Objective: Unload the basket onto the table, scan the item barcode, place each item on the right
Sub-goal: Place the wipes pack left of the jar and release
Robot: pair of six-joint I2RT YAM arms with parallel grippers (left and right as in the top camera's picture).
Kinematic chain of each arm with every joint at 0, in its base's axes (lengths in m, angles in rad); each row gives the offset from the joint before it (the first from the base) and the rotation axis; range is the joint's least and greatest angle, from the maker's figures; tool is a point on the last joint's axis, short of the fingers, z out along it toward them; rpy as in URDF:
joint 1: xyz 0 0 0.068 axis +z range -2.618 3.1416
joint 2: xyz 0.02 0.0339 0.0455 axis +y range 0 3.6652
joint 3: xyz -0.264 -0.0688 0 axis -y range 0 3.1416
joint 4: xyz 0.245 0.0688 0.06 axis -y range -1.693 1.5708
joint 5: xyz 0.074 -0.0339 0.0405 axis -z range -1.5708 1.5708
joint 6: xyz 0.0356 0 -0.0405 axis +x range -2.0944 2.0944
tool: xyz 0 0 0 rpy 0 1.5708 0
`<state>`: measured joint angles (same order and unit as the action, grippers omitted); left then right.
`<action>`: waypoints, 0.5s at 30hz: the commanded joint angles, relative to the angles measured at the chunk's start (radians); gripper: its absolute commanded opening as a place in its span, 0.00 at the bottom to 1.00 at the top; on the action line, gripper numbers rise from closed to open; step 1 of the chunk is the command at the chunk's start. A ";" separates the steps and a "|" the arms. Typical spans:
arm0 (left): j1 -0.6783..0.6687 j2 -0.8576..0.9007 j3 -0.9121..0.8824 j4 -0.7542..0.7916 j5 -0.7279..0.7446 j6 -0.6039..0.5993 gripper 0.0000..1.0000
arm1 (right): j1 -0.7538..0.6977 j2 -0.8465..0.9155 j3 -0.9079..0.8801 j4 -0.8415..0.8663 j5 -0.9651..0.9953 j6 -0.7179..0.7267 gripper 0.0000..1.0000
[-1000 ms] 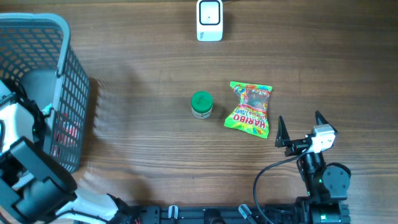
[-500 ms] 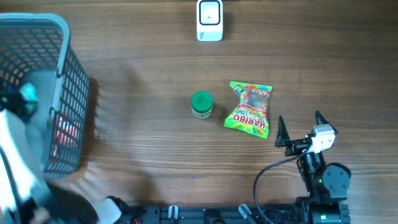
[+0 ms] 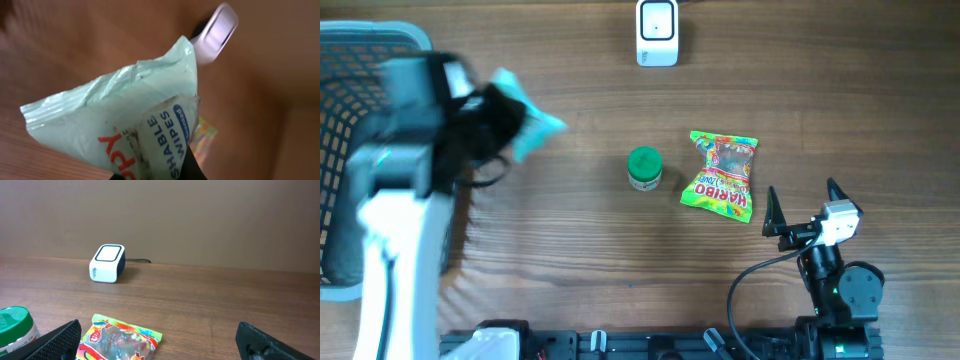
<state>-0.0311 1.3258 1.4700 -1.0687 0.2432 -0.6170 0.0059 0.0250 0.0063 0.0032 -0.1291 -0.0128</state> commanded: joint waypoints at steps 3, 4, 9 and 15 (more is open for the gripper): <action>-0.180 0.382 0.002 -0.066 -0.032 0.258 0.04 | 0.004 -0.005 -0.001 0.003 0.010 -0.004 1.00; -0.194 0.435 0.002 -0.063 -0.032 0.258 0.04 | 0.004 -0.005 -0.001 0.003 0.010 -0.004 1.00; -0.245 0.690 0.002 -0.044 -0.032 0.239 0.04 | 0.004 -0.005 -0.001 0.003 0.010 -0.004 1.00; -0.266 0.688 0.030 -0.082 -0.042 0.213 0.62 | 0.004 -0.005 -0.001 0.003 0.010 -0.004 1.00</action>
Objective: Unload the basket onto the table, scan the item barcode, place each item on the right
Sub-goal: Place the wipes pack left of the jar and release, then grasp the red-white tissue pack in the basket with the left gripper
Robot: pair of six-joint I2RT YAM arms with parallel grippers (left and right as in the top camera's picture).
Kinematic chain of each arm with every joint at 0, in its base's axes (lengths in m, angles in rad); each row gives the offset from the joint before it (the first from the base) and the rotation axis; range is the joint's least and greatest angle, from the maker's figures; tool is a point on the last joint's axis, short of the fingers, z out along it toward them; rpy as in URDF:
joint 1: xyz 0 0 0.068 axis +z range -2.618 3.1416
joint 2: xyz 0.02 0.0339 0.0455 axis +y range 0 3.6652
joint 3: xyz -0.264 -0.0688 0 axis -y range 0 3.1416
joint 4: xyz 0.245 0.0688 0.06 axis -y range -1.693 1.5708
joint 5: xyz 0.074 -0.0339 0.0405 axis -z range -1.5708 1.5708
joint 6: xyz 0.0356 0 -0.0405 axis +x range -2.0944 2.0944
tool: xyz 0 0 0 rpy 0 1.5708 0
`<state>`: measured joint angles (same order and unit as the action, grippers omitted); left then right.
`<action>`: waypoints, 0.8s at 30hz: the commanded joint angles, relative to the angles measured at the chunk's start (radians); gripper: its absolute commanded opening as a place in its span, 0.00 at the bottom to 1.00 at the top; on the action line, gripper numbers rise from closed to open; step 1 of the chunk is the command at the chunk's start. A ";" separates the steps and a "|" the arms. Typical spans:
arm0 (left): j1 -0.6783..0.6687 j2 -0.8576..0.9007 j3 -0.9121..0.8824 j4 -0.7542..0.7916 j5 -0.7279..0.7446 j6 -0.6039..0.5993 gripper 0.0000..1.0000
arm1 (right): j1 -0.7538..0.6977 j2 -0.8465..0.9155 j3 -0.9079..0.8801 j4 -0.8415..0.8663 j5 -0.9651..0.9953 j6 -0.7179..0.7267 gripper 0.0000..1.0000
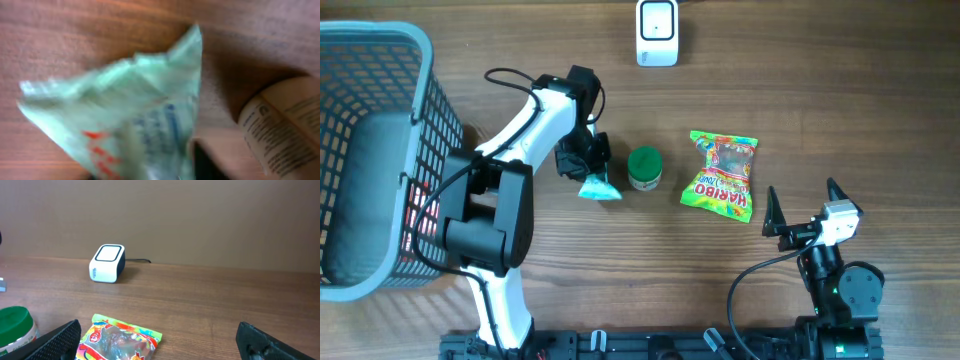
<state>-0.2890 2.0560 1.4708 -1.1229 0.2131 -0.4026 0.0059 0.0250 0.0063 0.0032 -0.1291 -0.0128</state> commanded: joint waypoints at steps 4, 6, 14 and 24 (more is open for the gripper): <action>-0.008 -0.150 0.248 -0.170 -0.208 0.002 1.00 | 0.004 -0.005 -0.001 0.003 0.010 -0.004 1.00; -0.008 -0.202 0.378 -0.227 -0.279 0.003 1.00 | 0.004 -0.005 -0.001 0.003 0.010 -0.004 1.00; 0.151 -0.557 0.713 -0.188 -0.709 -0.117 1.00 | 0.004 -0.005 -0.001 0.003 0.010 -0.004 1.00; 0.937 -0.422 0.523 -0.422 -0.307 -0.525 1.00 | 0.004 -0.005 -0.001 0.003 0.010 -0.004 1.00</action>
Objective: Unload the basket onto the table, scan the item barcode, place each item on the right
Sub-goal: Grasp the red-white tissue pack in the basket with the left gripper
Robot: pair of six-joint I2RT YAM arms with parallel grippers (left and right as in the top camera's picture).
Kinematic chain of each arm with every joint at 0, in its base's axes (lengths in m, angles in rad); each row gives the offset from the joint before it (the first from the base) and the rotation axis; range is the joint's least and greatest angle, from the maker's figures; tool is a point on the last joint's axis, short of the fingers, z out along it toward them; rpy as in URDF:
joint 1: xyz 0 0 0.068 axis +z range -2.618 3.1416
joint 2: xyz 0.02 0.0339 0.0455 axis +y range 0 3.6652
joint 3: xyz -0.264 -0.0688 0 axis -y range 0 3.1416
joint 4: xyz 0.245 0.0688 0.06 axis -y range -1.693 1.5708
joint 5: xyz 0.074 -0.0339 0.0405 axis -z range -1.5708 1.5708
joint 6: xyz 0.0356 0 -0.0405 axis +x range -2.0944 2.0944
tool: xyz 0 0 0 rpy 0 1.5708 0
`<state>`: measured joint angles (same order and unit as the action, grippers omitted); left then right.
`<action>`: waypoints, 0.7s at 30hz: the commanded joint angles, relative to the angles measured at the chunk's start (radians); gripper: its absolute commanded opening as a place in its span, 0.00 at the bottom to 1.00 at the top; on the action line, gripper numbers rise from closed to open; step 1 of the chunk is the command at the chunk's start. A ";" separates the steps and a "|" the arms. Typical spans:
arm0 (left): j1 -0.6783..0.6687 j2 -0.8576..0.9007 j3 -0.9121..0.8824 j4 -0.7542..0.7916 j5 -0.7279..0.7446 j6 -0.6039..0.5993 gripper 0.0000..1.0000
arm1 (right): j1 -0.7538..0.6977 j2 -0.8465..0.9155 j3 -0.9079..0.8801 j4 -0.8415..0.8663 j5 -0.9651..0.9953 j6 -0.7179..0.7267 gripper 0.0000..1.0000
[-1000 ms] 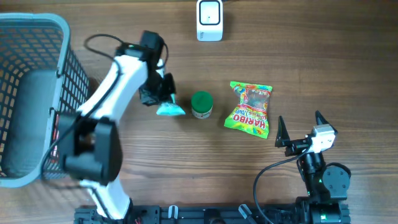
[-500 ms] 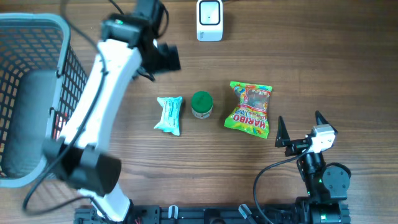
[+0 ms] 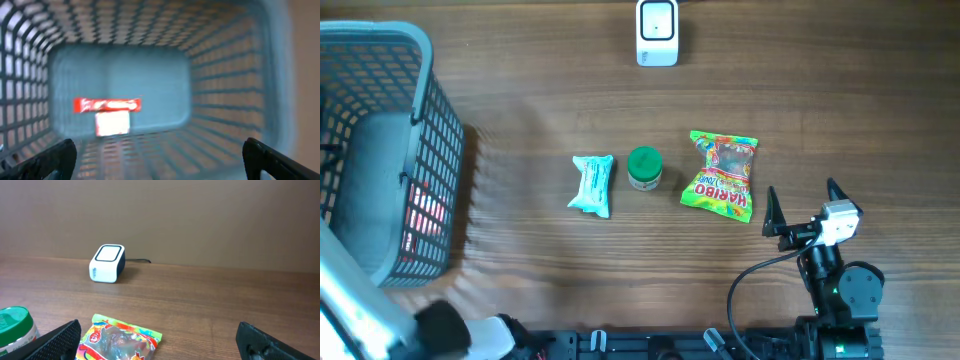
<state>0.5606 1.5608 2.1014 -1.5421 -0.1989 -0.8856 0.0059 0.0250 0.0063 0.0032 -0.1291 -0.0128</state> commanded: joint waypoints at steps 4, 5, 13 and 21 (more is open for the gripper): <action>0.121 0.140 -0.378 0.063 0.127 0.016 1.00 | 0.004 -0.005 -0.001 0.003 0.010 -0.004 1.00; 0.116 0.139 -0.472 0.120 0.164 0.054 1.00 | 0.004 -0.005 -0.001 0.003 0.010 -0.004 1.00; 0.117 0.140 -0.992 0.408 0.198 0.071 1.00 | 0.004 -0.005 -0.001 0.003 0.010 -0.004 1.00; 0.117 0.140 -1.045 0.547 0.152 0.071 0.93 | 0.004 -0.005 -0.001 0.003 0.010 -0.004 1.00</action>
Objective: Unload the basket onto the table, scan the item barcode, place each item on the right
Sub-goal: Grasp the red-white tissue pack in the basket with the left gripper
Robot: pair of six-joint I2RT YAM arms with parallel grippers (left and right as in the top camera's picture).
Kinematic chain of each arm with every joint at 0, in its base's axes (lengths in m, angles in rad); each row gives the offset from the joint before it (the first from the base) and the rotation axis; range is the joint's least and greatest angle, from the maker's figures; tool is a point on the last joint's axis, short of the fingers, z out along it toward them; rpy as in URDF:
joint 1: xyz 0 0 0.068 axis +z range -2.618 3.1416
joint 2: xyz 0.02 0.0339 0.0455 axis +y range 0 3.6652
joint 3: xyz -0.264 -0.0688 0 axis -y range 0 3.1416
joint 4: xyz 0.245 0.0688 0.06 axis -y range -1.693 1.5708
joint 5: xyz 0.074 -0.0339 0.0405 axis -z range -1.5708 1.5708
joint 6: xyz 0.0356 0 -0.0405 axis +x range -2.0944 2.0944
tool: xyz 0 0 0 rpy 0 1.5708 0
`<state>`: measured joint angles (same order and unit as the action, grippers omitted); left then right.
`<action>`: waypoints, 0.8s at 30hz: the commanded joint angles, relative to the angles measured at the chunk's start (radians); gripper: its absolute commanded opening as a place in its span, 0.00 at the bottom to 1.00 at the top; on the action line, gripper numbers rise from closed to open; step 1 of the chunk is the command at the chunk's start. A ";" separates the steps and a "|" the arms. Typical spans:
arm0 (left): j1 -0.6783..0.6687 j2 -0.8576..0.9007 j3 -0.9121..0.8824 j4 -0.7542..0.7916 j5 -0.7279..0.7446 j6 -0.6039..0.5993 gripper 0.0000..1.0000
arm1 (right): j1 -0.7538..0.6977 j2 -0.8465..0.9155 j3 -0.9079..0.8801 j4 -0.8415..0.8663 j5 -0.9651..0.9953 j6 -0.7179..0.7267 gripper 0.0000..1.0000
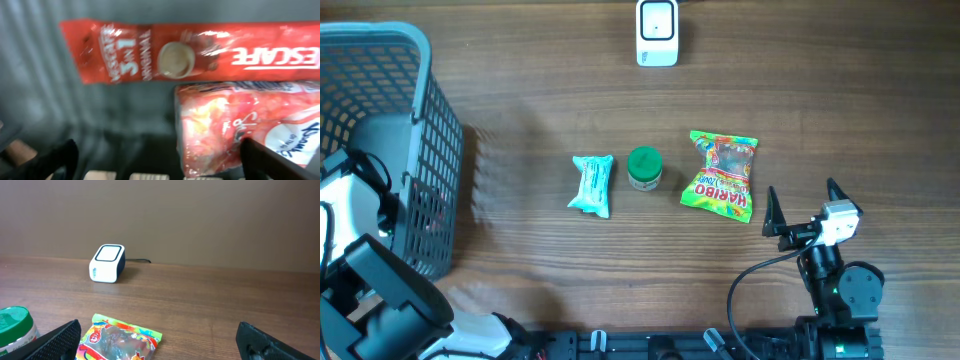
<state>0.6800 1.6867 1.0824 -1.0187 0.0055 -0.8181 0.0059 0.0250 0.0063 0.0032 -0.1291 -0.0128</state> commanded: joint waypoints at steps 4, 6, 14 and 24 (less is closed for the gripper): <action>-0.003 0.014 -0.026 0.074 -0.059 0.003 0.49 | 0.004 -0.005 -0.001 0.003 0.010 -0.004 1.00; -0.003 0.014 -0.026 0.090 -0.059 0.003 0.23 | 0.004 -0.005 -0.001 0.003 0.010 -0.004 1.00; -0.003 -0.074 0.056 0.058 -0.058 0.005 0.04 | 0.004 -0.005 -0.001 0.003 0.010 -0.003 1.00; -0.004 -0.510 0.190 0.016 0.058 0.030 0.04 | 0.004 -0.005 -0.001 0.003 0.010 -0.004 1.00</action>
<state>0.6754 1.2499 1.2640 -1.0016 0.0002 -0.8051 0.0059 0.0250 0.0063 0.0032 -0.1291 -0.0128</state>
